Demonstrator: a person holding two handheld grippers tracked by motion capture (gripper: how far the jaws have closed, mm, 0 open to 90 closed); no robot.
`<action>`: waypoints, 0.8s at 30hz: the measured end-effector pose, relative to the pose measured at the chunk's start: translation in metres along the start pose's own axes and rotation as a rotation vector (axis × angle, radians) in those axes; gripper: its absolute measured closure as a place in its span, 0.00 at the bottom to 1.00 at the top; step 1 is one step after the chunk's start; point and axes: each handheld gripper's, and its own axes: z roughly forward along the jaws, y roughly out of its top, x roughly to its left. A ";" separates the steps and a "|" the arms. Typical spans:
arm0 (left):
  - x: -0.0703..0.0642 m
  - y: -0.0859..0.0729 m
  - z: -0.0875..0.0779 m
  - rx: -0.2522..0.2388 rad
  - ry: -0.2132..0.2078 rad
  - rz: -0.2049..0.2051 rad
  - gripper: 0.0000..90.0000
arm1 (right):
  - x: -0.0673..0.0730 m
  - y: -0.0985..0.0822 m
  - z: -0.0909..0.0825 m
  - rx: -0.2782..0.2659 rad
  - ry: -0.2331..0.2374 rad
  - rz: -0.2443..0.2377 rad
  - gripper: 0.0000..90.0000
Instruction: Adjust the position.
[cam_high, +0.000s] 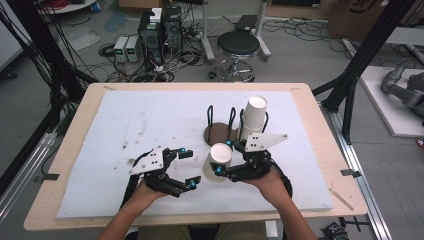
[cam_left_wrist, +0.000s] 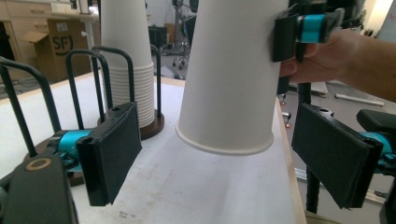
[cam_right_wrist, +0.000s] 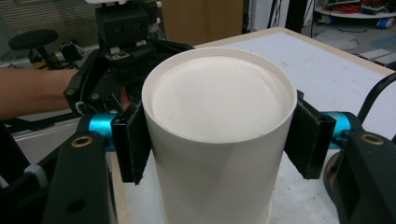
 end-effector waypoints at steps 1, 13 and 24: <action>0.000 -0.001 0.002 0.001 -0.001 -0.004 0.17 | 0.000 0.000 0.001 -0.003 0.005 0.004 0.37; -0.004 -0.005 0.023 0.009 -0.033 -0.015 0.17 | 0.004 0.001 0.006 -0.005 0.029 0.002 0.37; -0.006 -0.007 0.030 0.015 -0.062 -0.014 0.18 | 0.006 -0.001 0.008 -0.016 0.050 0.012 0.38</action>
